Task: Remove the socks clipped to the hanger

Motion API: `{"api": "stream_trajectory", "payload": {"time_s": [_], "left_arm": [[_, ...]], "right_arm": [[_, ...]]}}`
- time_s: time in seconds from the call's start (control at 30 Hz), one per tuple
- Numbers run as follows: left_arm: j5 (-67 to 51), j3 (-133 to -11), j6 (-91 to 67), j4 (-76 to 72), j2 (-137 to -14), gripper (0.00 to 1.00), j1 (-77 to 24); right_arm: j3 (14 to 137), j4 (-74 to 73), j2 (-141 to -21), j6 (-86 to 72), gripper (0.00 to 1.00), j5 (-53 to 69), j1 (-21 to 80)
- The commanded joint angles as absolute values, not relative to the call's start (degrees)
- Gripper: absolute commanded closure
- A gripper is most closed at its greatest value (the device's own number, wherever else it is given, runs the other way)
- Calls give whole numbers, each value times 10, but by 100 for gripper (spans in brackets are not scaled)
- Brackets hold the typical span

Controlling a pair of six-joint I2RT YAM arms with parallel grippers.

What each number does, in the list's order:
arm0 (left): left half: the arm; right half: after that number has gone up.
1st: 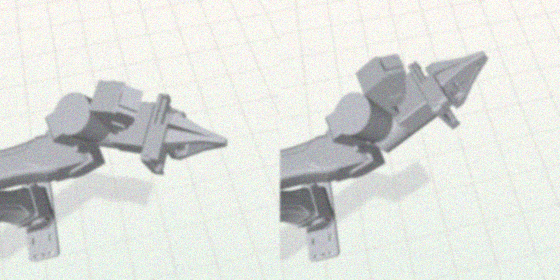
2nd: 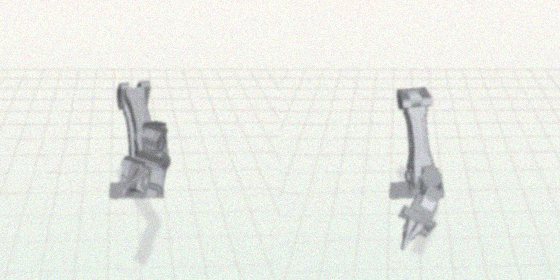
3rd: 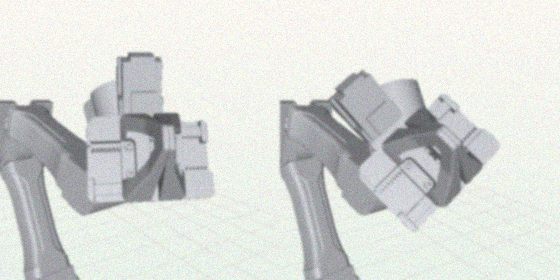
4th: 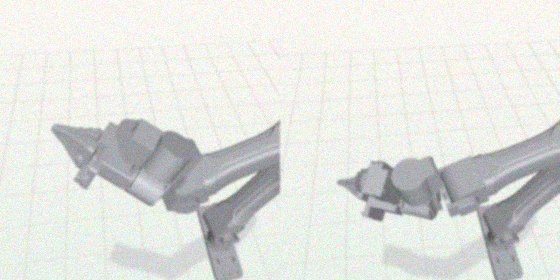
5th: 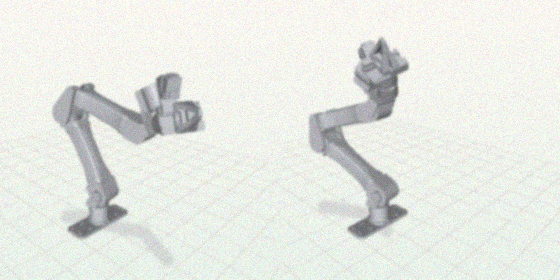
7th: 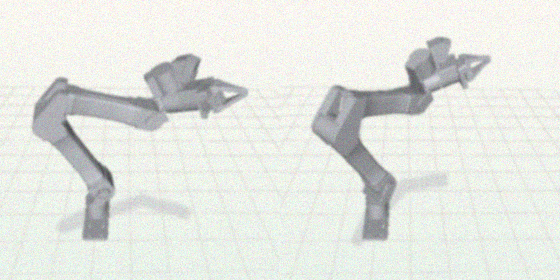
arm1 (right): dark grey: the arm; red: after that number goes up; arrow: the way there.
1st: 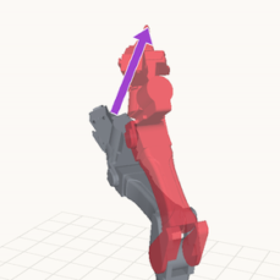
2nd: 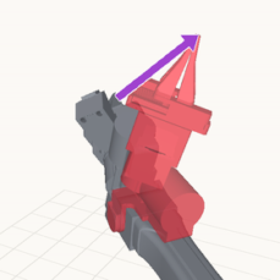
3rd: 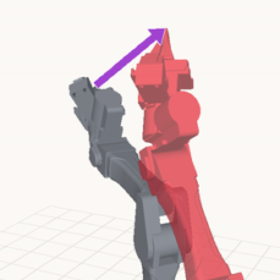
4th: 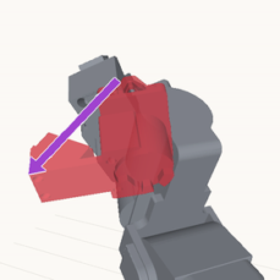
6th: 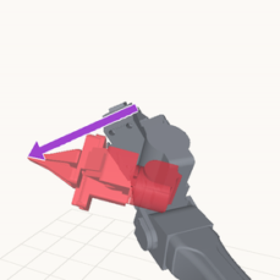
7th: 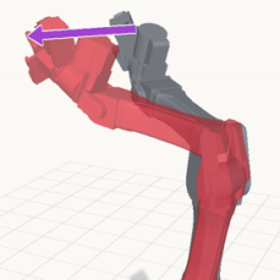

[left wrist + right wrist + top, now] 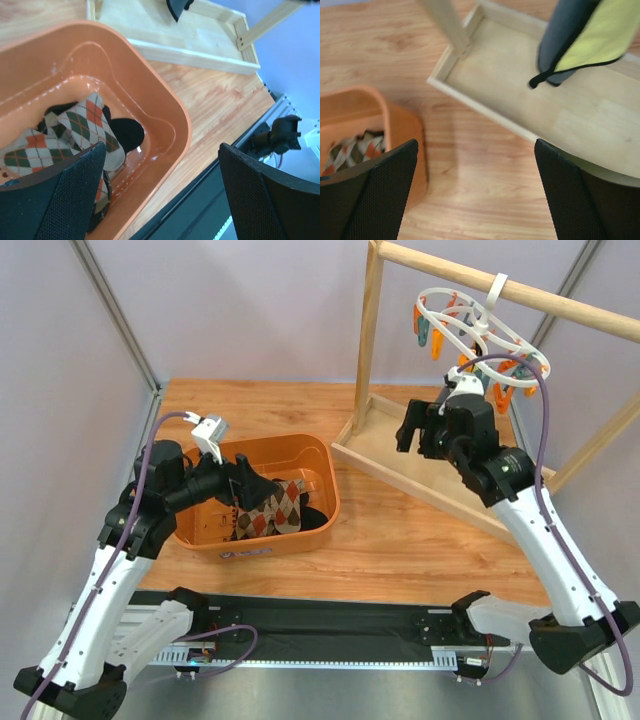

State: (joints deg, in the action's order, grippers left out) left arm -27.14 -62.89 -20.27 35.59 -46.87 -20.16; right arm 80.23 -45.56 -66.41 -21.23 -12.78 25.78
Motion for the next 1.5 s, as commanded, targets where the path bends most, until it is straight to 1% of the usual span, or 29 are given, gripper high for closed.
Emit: {"api": "stream_trajectory", "payload": {"time_s": [0.0, 0.17, 0.3, 0.33, 0.43, 0.57, 0.63, 0.77, 0.8, 0.93, 1.0, 1.1, 1.3, 1.47], "left_arm": [[-304, -610, -203, 316, -461, 0, -200], [-316, -610, -198, 312, -467, 0, -200], [-318, -612, -193, 304, -468, 0, -200], [-322, -609, -196, 299, -468, 0, -200], [-336, -603, -202, 287, -469, 0, -200], [-343, -598, -190, 291, -474, 0, -200], [-339, -593, -179, 294, -470, 0, -200], [-338, -573, -175, 280, -447, 0, -200], [-336, -559, -177, 275, -440, 0, -200], [-320, -513, -191, 248, -403, 0, -200], [-310, -489, -194, 238, -382, 0, -200], [-307, -474, -200, 239, -365, 0, -201], [-305, -468, -197, 244, -360, 0, -200], [-301, -470, -193, 243, -362, 0, -200]], "right_arm": [[862, -416, -691, -194, 0, -175, 185], [891, -446, -705, -231, 0, -153, 92], [882, -448, -694, -229, 0, -117, 77], [869, -448, -682, -230, 0, -86, 77], [829, -453, -645, -230, 0, -33, 79], [741, -467, -584, -236, 0, -14, 92], [689, -469, -554, -245, 0, -9, 116], [596, -433, -495, -256, 0, 1, 176], [567, -417, -469, -258, 0, 24, 184], [504, -370, -421, -275, 0, 81, 185], [489, -351, -404, -259, 0, 127, 185], [468, -331, -372, -256, 0, 133, 185], [470, -327, -313, -238, 0, 87, 185], [483, -338, -314, -229, 0, 84, 185]]}}
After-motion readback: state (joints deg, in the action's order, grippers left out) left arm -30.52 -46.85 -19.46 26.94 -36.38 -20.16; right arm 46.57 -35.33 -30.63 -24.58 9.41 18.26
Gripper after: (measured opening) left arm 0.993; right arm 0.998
